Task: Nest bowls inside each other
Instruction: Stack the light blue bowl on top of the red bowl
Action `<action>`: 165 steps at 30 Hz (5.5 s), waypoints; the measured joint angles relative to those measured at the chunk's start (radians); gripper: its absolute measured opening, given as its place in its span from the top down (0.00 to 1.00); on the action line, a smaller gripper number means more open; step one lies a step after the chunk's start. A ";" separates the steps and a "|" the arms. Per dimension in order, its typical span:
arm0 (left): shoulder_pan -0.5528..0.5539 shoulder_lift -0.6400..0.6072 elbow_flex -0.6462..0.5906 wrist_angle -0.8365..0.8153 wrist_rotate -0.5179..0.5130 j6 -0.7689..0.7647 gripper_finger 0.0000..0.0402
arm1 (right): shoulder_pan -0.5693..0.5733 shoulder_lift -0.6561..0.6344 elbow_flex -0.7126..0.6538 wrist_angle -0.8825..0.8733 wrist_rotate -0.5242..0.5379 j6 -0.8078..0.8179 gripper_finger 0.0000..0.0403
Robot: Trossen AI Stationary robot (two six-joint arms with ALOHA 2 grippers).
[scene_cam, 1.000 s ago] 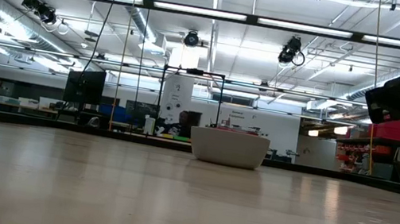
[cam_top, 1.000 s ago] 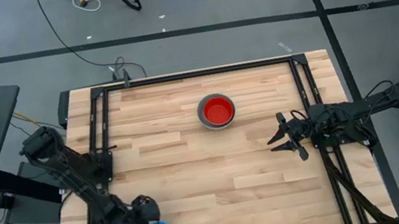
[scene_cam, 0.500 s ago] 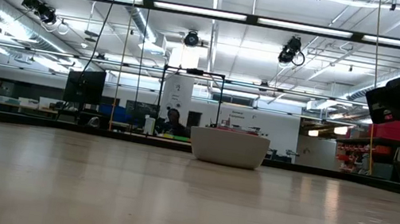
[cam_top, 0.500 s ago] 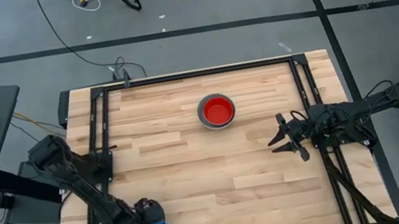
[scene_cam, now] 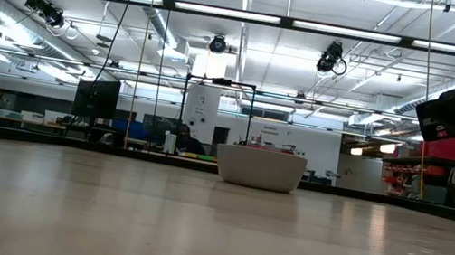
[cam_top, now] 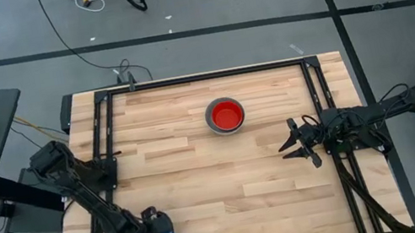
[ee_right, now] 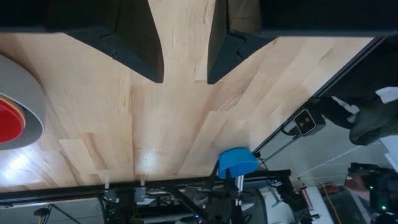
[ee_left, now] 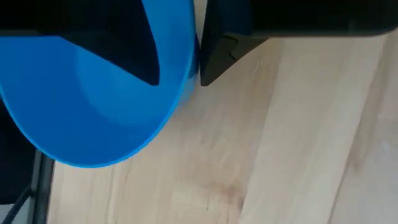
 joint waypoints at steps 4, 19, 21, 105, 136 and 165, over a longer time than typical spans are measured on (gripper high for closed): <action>0.000 0.000 0.039 -0.081 -0.017 0.022 0.73 | 0.000 0.000 0.000 0.000 0.001 0.000 0.67; 0.011 -0.001 0.062 -0.167 -0.277 0.025 0.98 | 0.000 0.000 0.000 0.000 0.001 -0.002 0.67; 0.020 -0.010 0.061 -0.152 -0.394 0.078 0.98 | 0.000 0.000 0.000 0.000 0.001 -0.011 0.67; 1.345 0.091 0.454 0.094 0.542 1.511 0.99 | 0.000 0.011 0.000 -0.001 0.007 -0.028 0.68; 1.405 0.572 1.276 -0.642 0.541 1.626 0.99 | 0.000 0.015 0.000 0.004 -0.026 0.027 0.67; 1.397 0.672 1.254 -0.592 0.463 1.614 0.99 | 0.000 0.015 0.000 0.008 -0.072 0.038 0.67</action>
